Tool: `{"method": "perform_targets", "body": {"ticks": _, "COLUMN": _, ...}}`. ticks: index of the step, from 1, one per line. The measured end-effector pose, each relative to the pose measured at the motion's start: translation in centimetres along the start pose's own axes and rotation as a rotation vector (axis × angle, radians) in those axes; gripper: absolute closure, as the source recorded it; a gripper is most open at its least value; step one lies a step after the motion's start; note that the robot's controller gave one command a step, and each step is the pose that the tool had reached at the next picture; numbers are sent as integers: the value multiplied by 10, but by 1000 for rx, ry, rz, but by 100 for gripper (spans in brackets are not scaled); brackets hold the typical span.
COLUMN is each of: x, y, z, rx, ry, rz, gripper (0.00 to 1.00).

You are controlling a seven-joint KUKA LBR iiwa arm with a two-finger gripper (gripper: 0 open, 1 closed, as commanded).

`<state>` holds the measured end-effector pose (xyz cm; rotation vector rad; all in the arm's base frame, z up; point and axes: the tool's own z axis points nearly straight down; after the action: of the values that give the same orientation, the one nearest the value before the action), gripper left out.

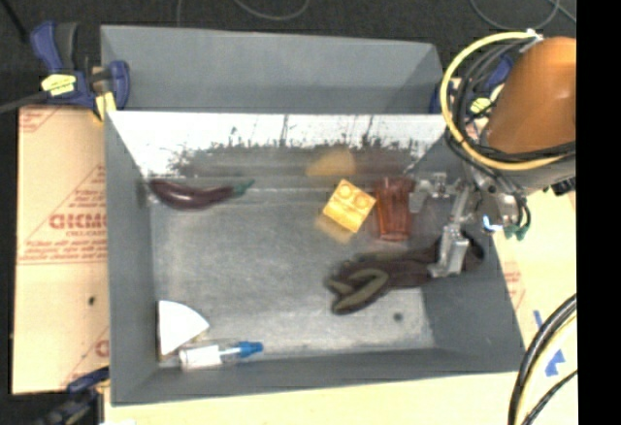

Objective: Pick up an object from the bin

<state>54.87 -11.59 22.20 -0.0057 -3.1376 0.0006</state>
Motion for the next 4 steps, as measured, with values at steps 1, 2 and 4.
{"method": "perform_targets", "body": {"ticks": 1, "x": -2, "y": 1, "z": -4, "rx": 1, "ry": -8, "rz": -3, "gripper": 0}}
{"method": "perform_targets", "body": {"ticks": 2, "x": -2, "y": -12, "z": 43, "rx": 3, "ry": -14, "rz": -48, "gripper": 0}}
{"method": "perform_targets", "body": {"ticks": 4, "x": 0, "y": -40, "z": 99, "rx": 4, "ry": -16, "rz": -116, "gripper": 0}}
